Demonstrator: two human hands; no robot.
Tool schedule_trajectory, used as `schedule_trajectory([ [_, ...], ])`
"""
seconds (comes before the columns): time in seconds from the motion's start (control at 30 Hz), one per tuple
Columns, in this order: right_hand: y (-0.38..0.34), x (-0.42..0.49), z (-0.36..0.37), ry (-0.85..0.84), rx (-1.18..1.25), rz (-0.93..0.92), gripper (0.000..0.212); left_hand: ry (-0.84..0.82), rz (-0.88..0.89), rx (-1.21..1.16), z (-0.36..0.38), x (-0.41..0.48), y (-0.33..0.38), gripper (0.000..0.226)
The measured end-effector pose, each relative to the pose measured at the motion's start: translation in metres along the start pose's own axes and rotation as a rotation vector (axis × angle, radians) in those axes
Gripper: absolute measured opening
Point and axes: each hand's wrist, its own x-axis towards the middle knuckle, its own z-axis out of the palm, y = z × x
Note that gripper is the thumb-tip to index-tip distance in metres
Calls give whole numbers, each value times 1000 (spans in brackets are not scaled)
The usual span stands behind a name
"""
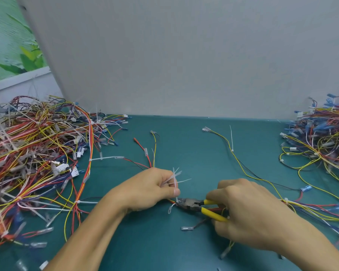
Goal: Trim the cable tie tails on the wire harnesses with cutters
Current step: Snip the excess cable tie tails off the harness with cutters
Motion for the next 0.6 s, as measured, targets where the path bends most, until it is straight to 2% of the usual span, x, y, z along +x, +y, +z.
schedule_trajectory([
  [0.6, 2, 4, 6, -9, -126, -72, 12, 7, -10, 20, 1, 1, 4, 23],
])
